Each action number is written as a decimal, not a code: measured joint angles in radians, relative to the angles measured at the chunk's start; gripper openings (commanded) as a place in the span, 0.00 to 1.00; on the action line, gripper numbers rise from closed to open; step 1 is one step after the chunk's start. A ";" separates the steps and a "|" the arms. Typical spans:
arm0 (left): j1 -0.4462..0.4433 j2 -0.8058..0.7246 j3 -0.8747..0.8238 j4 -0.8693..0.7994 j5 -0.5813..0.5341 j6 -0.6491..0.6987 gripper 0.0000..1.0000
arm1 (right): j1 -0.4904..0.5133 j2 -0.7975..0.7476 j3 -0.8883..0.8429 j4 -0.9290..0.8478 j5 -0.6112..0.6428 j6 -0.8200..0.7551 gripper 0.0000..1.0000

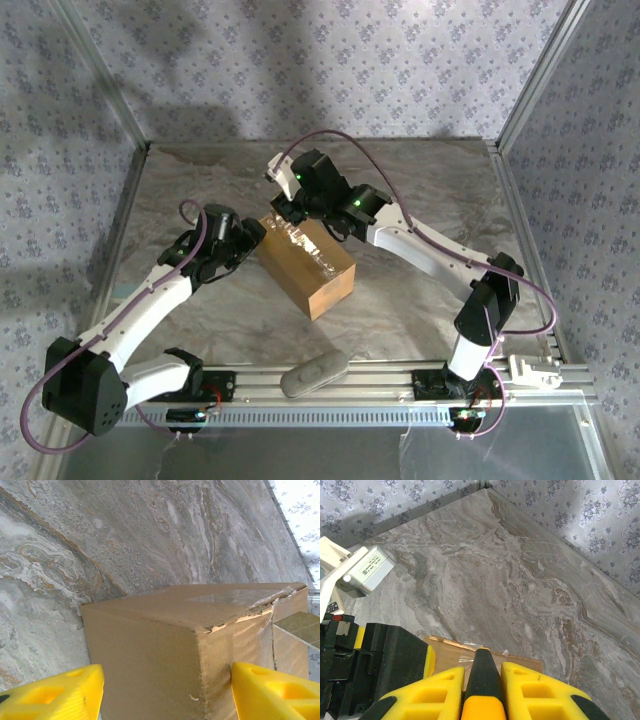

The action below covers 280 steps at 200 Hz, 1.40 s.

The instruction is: Unpack the express box

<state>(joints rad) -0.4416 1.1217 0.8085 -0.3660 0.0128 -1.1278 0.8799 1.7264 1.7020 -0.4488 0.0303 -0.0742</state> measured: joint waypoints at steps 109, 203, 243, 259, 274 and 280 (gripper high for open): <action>0.032 0.023 0.018 -0.005 -0.002 0.012 0.67 | 0.001 0.000 -0.048 0.063 0.000 -0.005 0.00; 0.047 0.027 0.046 -0.050 -0.003 0.025 0.68 | 0.023 -0.007 -0.061 0.071 0.039 -0.005 0.00; 0.049 0.027 0.061 -0.078 -0.015 0.035 0.68 | 0.031 -0.007 -0.061 0.071 0.057 -0.005 0.00; 0.050 0.027 0.065 -0.082 -0.023 0.038 0.68 | 0.035 -0.007 -0.061 0.071 0.064 -0.005 0.00; 0.056 0.032 0.071 -0.087 -0.027 0.041 0.68 | 0.037 -0.007 -0.061 0.071 0.069 -0.005 0.00; 0.057 0.039 0.077 -0.088 -0.029 0.043 0.68 | 0.039 -0.007 -0.061 0.070 0.071 -0.005 0.00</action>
<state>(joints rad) -0.3847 1.1606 0.8856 -0.4538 -0.0166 -1.0847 0.9188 1.7195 1.6405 -0.3786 0.1017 -0.0795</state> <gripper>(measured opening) 0.680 0.215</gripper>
